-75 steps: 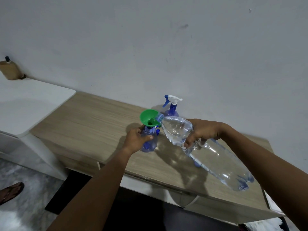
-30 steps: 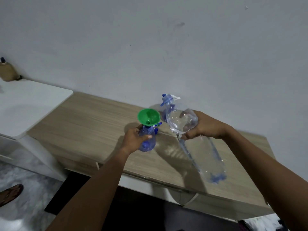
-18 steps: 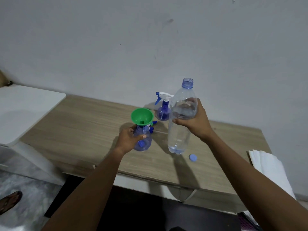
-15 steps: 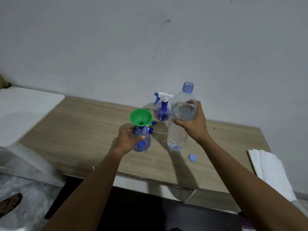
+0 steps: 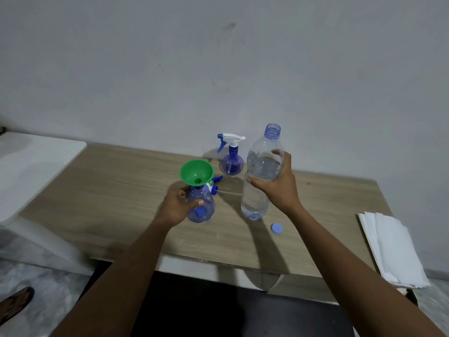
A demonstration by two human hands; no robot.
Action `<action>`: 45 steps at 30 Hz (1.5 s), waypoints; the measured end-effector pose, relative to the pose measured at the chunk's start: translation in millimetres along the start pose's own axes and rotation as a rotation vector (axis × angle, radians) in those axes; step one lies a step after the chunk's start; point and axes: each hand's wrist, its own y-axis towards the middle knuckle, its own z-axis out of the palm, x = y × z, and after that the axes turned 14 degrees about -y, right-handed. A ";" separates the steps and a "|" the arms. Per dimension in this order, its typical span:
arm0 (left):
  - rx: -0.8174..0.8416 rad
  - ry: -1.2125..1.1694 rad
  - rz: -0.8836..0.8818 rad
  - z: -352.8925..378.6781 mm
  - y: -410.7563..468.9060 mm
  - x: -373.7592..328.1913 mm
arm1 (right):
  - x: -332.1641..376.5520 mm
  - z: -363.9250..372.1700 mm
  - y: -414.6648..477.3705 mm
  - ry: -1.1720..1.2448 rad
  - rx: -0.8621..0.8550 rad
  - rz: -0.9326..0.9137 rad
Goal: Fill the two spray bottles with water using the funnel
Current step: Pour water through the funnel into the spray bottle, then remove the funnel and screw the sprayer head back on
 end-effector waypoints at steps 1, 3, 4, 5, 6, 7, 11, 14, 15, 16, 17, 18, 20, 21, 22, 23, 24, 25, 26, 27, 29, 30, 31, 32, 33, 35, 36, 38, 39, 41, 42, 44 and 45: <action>-0.001 0.002 0.006 0.0 -0.2 -0.4 | 0.7 0.1 0.0 0.002 0.003 0.005; 0.001 0.009 0.017 -1.0 -0.7 -1.1 | -1.3 1.4 -1.3 0.020 0.024 0.026; 0.004 0.015 0.019 -1.4 -0.8 -0.3 | -3.1 2.2 -3.5 0.030 0.038 0.037; 0.005 0.025 0.015 -1.7 -1.6 -0.5 | -5.7 3.0 -5.9 0.033 0.049 0.043; 0.014 0.035 0.003 -2.4 -1.9 -0.5 | -7.9 3.3 -8.7 0.034 0.058 0.044; 0.023 0.038 -0.011 -3.1 -2.9 -1.6 | -10.2 3.4 -12.0 0.033 0.061 0.041; 0.046 0.078 -0.008 -5.5 -5.3 -6.0 | -16.9 6.4 -33.3 0.015 -0.033 0.049; 0.063 0.094 0.006 -6.1 -6.7 -7.7 | -22.0 15.7 -61.1 -0.038 -0.304 0.052; 0.077 0.102 0.010 -6.4 -7.2 -8.0 | -20.4 19.5 -69.4 -0.035 -0.354 0.005; 0.089 0.100 0.012 -7.8 -6.9 -8.0 | -18.4 24.3 -73.9 -0.018 -0.343 -0.040; 0.096 0.095 0.005 -9.5 -7.5 -8.0 | -16.1 30.4 -76.5 -0.005 -0.288 -0.078; 0.104 0.094 -0.003 -10.5 -9.0 -7.7 | -13.2 37.2 -78.3 -0.003 -0.223 -0.107; 0.131 0.104 -0.010 -13.8 -11.0 -8.1 | -1.7 50.8 -76.9 0.028 -0.125 -0.137; 0.156 0.105 -0.012 -16.9 -12.6 -9.0 | 5.6 56.5 -74.3 0.066 -0.080 -0.125; 0.183 0.098 -0.017 -20.2 -13.3 -8.8 | 14.1 61.3 -70.9 0.112 -0.024 -0.106; 0.204 0.101 -0.024 -24.3 -12.8 -7.5 | 22.3 66.0 -67.7 0.154 0.041 -0.089; 0.228 0.107 -0.031 -29.0 -11.7 -4.8 | 29.5 70.4 -64.8 0.198 0.117 -0.080; 0.255 0.122 -0.036 -33.1 -10.7 -2.8 | 35.6 74.9 -61.3 0.232 0.190 -0.073; 0.284 0.142 -0.042 -37.4 -8.2 0.4 | 40.3 79.4 -57.6 0.261 0.249 -0.063; 0.307 0.175 -0.047 -40.7 -5.4 3.9 | 43.8 83.7 -54.2 0.277 0.298 -0.052; 0.334 0.210 -0.045 -43.5 -3.4 5.4 | 49.3 92.3 -50.5 0.295 0.369 -0.030; 0.344 0.204 -0.047 -44.9 -2.1 7.3 | 51.3 96.1 -49.9 0.302 0.384 -0.021; 0.351 0.198 -0.050 -44.7 -1.7 6.8 | 52.3 99.3 -49.7 0.309 0.386 -0.005; 0.347 0.192 -0.054 -44.2 -0.8 7.2 | 53.0 101.7 -49.9 0.326 0.377 0.013; 0.346 0.194 -0.062 -45.0 1.1 10.4 | 53.8 104.1 -50.4 0.338 0.362 0.029; 0.356 0.204 -0.062 -45.3 2.0 14.1 | 56.0 109.6 -52.0 0.360 0.329 0.041; 0.358 0.205 -0.053 -45.3 1.8 14.9 | 57.4 111.9 -53.1 0.368 0.307 0.047; 0.363 0.198 -0.020 -45.8 2.5 19.9 | 59.8 115.3 -54.8 0.382 0.262 0.069; 0.365 0.196 0.002 -45.8 2.1 19.9 | 61.1 115.4 -55.2 0.385 0.246 0.080; 0.355 0.184 0.015 -46.4 1.8 17.0 | 64.1 113.9 -53.9 0.395 0.240 0.088; 0.351 0.166 -0.002 -46.8 3.1 16.6 | 65.5 112.4 -52.7 0.399 0.250 0.085; 0.357 0.146 -0.029 -48.2 4.6 16.1 | 68.7 108.1 -48.9 0.423 0.262 0.078; 0.360 0.155 -0.025 -48.5 3.9 15.6 | 72.5 105.5 -46.7 0.448 0.254 0.082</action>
